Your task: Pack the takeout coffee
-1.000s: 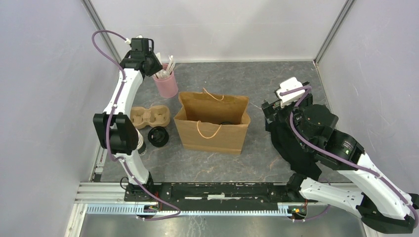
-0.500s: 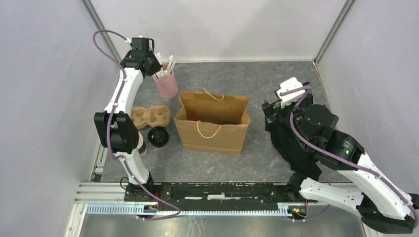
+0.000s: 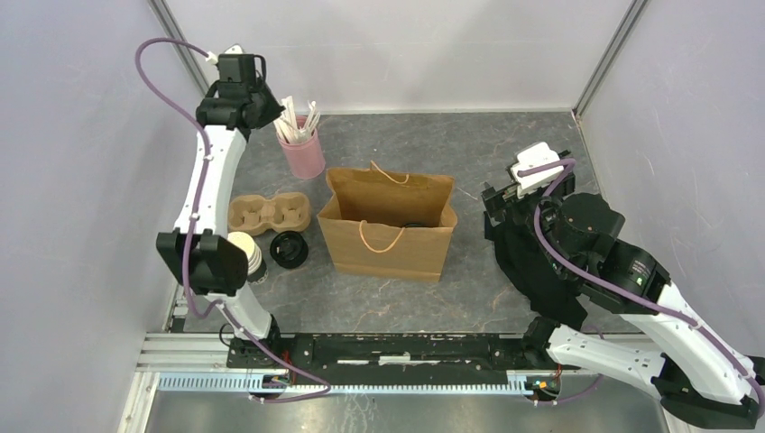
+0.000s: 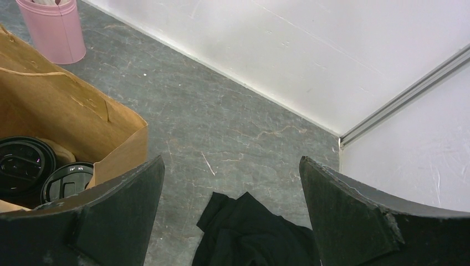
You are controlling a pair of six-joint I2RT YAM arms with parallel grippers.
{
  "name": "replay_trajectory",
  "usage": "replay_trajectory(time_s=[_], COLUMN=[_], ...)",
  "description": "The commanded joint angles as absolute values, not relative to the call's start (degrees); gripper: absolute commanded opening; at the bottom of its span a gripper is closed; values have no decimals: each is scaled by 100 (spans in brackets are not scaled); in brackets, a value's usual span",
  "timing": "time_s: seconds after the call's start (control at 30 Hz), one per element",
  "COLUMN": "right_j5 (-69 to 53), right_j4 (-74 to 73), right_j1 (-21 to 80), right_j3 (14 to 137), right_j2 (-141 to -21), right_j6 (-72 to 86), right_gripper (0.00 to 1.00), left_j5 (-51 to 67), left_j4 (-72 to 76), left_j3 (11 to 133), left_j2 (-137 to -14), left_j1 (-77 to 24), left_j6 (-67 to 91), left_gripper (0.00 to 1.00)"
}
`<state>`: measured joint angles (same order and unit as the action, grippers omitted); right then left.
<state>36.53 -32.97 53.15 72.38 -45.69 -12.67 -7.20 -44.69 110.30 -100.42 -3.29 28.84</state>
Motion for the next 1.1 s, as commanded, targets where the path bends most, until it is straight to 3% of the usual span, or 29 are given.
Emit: replay_trajectory(time_s=[0.0, 0.5, 0.73, 1.07], right_j5=[3658, 3918, 3671, 3686], right_j4=[-3162, -4022, -4378, -4715], right_j1=[5335, 5335, 5333, 5328], right_j3=[7417, 8446, 8818, 9208], right_j2=[-4571, -4866, -4921, -5077], right_j6=[-1196, -338, -26, 178], right_gripper=[98, 98, 98, 98], left_j5=[-819, 1205, 3182, 3857], left_j4=[-4843, -5587, -5661, -6122], left_j3=[11373, 11229, 10689, 10535], left_j2=[-9058, -6121, -5059, -5072], left_j1=[-317, -319, -339, -367], left_j6=[2554, 821, 786, 818], left_gripper=[2, 2, 2, 2])
